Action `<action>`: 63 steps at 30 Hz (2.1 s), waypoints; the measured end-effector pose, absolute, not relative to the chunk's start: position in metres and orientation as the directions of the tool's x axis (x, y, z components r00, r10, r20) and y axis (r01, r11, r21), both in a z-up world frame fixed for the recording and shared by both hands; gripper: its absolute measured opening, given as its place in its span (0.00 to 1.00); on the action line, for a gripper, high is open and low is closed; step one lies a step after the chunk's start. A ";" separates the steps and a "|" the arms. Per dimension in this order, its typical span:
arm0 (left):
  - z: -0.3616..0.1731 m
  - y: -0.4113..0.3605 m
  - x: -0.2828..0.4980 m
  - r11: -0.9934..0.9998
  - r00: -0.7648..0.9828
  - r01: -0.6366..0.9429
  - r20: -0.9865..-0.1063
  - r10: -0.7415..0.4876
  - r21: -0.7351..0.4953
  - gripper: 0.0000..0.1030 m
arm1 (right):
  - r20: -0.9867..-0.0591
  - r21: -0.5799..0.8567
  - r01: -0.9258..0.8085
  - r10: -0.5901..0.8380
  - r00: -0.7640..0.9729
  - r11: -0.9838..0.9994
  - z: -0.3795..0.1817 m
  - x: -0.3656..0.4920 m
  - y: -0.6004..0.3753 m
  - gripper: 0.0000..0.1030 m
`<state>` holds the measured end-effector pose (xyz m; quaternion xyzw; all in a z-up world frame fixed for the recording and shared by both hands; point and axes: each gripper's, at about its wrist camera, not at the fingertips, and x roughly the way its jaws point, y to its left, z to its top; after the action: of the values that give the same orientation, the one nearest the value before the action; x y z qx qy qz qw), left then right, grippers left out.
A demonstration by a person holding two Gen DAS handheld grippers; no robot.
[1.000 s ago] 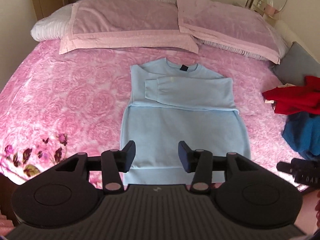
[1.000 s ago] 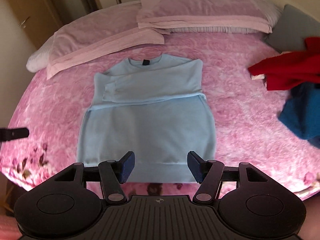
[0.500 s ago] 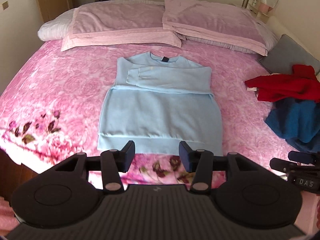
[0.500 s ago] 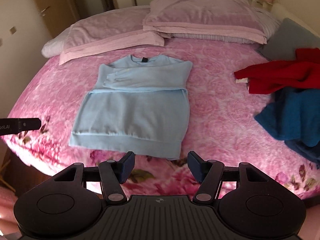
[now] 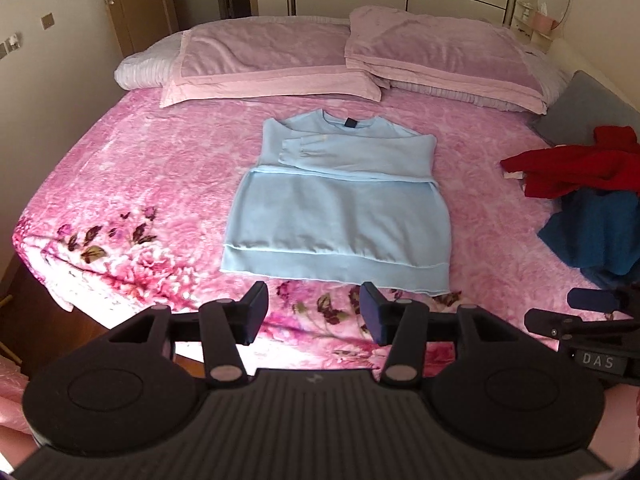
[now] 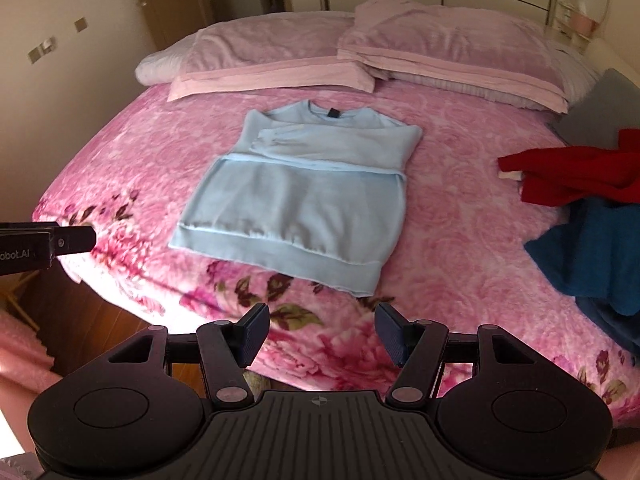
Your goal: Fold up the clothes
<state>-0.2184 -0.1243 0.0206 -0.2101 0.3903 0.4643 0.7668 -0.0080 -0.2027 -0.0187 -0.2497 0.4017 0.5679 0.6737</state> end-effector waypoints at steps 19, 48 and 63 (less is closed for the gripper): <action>0.012 -0.139 -0.209 0.525 0.262 -0.849 -0.809 0.527 0.067 0.46 | -0.841 0.131 -0.968 0.541 0.007 0.216 -0.025 -0.010 -0.212 0.60; -0.065 0.115 -0.266 0.495 0.281 -0.866 -0.885 0.372 -0.067 0.47 | -0.880 0.173 -0.825 0.461 0.115 0.538 -0.076 0.068 -0.100 0.60; -0.230 0.250 -0.292 0.424 0.374 -0.849 -0.926 0.057 -0.316 0.46 | -0.902 0.352 -0.446 0.425 0.072 0.823 -0.179 0.102 -0.090 0.60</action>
<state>-0.2917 0.2499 -0.2296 -0.4307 0.4592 0.3199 0.7080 0.1015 -0.0899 -0.1793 -0.0086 0.6129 0.2976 0.7320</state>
